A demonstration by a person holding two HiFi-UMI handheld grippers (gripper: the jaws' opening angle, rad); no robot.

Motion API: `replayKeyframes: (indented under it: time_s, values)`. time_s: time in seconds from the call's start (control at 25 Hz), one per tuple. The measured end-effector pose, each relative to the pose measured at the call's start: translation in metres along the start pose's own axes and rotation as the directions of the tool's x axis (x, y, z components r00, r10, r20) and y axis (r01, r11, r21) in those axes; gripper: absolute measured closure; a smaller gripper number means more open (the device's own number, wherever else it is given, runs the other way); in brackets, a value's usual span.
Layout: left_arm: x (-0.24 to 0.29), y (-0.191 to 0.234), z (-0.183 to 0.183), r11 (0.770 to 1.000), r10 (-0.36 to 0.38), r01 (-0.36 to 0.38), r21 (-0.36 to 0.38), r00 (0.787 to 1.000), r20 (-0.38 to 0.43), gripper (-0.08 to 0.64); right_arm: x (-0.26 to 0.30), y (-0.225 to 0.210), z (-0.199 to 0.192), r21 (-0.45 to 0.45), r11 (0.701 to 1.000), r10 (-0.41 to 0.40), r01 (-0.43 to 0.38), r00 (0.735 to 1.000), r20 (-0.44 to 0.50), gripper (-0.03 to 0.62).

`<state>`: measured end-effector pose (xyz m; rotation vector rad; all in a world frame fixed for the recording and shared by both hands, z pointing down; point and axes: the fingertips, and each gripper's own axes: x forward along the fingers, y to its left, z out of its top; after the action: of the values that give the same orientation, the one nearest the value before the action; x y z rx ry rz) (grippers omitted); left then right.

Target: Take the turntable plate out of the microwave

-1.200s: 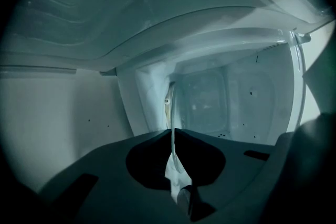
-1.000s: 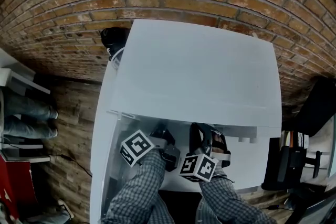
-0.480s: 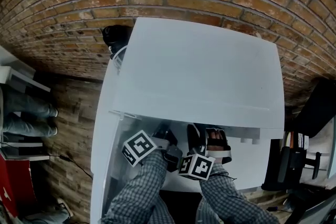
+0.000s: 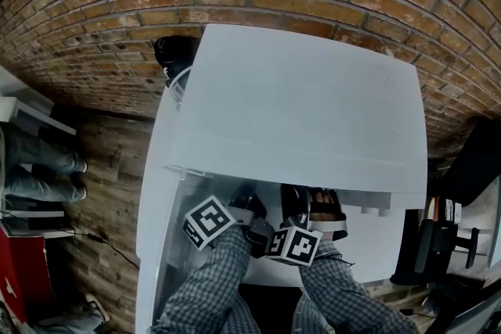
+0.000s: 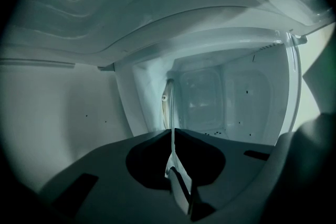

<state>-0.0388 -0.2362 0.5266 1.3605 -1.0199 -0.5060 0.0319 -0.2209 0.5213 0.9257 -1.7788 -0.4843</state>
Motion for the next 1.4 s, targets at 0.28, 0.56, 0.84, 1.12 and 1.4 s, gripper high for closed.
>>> replayKeyframes:
  time_s: [0.28,0.56,0.84,1.12,1.4]
  values:
    - [0.0,0.0,0.002,1.0,-0.005,0.005,0.0,1.0,0.01,0.532,0.003,0.008,0.004,-0.1,0.995,-0.006,0.006,1.0,-0.001,0.54]
    - [0.008,-0.007,0.003,0.998,-0.057,0.057,-0.014,0.998,0.012,0.531,-0.003,0.007,0.009,-0.093,0.995,-0.027,0.029,0.999,0.026,0.543]
    - [0.02,-0.011,0.01,0.996,-0.079,0.08,-0.026,0.996,0.027,0.531,-0.007,0.005,0.016,-0.082,0.996,-0.024,0.029,0.998,0.054,0.546]
    - [0.019,-0.012,0.008,0.996,-0.081,0.082,-0.035,0.997,0.019,0.531,-0.027,0.009,0.005,-0.037,0.999,-0.036,0.038,0.997,0.064,0.546]
    - [0.017,-0.012,0.007,0.995,-0.088,0.088,-0.037,0.996,0.014,0.531,-0.061,0.016,0.0,0.87,0.184,0.097,-0.457,0.89,0.446,0.549]
